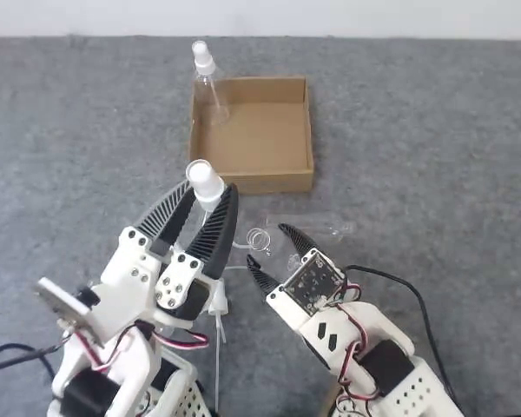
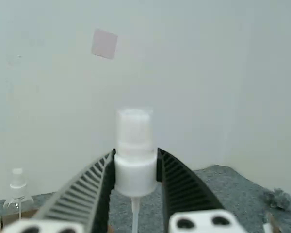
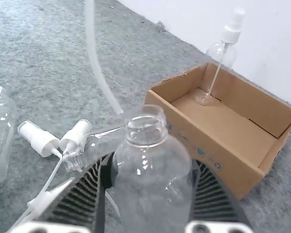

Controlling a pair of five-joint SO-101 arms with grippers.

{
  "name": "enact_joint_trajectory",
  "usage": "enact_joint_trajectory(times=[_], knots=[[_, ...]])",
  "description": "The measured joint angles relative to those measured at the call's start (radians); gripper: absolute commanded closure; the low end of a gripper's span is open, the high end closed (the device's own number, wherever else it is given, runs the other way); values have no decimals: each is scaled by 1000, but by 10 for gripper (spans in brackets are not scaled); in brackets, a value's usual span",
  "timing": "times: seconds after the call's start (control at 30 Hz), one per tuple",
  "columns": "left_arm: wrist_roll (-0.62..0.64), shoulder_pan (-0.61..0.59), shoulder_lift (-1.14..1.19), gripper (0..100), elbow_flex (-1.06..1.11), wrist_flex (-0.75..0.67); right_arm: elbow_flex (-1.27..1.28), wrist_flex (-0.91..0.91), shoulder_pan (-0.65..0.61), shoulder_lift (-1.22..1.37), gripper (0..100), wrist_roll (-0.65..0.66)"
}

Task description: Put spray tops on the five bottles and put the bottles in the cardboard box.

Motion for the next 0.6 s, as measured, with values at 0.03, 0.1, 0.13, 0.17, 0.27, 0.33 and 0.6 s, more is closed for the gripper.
enact_joint_trajectory(times=[0.03, 0.1, 0.13, 0.17, 0.27, 0.33, 0.6], knots=[[0, 0, 0, 987, 0, 0, 0, 0, -2, 0, 902, 0], [0, 0, 0, 987, 0, 0, 0, 0, -23, 0, 902, 0], [0, 0, 0, 987, 0, 0, 0, 0, -31, 0, 902, 0], [0, 0, 0, 987, 0, 0, 0, 0, -35, 0, 902, 0], [0, 0, 0, 987, 26, 0, 0, 0, -43, 0, 902, 0], [0, 0, 0, 987, 52, 0, 0, 0, -46, 0, 902, 0], [0, 0, 0, 987, 117, -6, 0, 0, -44, 0, 902, 3]])
